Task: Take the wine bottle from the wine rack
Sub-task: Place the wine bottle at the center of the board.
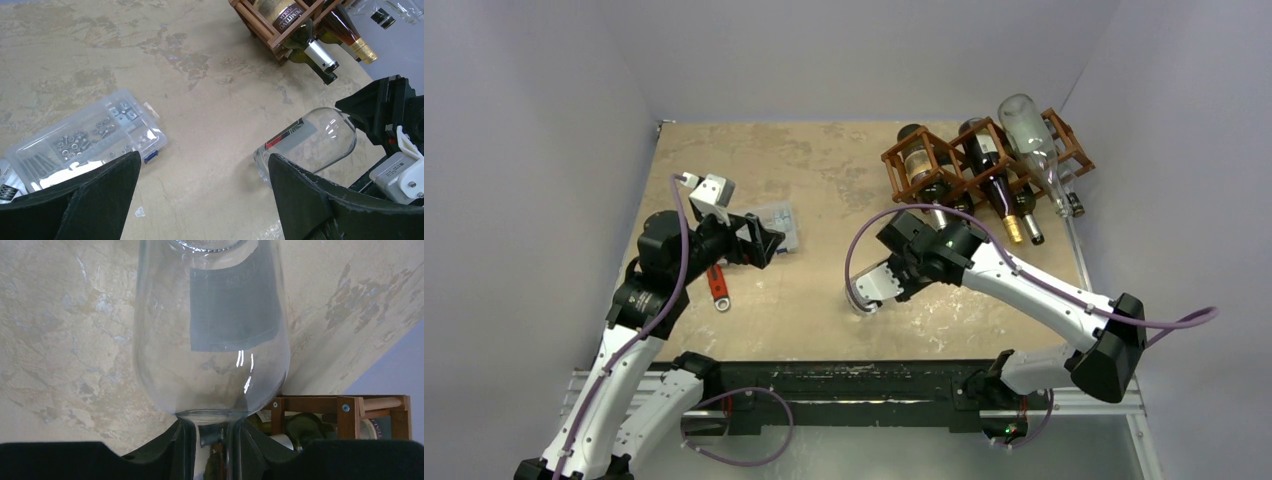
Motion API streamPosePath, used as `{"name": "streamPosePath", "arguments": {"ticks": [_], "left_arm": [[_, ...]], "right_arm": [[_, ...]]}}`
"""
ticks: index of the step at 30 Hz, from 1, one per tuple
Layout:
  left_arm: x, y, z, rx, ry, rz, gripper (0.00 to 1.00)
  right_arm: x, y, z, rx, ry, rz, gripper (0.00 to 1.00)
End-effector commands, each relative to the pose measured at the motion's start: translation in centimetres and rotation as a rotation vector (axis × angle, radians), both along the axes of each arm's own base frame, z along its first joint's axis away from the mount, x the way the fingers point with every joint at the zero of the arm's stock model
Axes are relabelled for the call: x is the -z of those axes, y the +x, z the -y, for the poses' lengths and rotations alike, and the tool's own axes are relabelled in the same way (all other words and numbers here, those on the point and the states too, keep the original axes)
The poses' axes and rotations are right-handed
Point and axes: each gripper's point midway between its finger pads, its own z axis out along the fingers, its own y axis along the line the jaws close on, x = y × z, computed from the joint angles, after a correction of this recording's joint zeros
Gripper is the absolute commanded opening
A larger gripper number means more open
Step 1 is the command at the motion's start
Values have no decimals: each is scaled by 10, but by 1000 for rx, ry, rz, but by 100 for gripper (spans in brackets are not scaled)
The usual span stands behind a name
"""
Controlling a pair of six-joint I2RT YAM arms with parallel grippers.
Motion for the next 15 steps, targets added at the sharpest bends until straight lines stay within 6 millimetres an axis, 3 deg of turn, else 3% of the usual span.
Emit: {"name": "streamPosePath", "arguments": {"ticks": [1, 7, 11, 15], "left_arm": [[-3, 6, -4, -17, 12, 27, 100], [-2, 7, -4, -19, 15, 22, 100], [-1, 7, -4, -18, 16, 19, 100], [-1, 7, -4, -18, 16, 19, 100]], "right_arm": [[-32, 25, -20, -32, 66, 190, 0], [-22, 21, -19, -97, -19, 203, 0], [-23, 24, -19, -105, -57, 241, 21], [-22, 24, -19, -128, -109, 264, 31]]}}
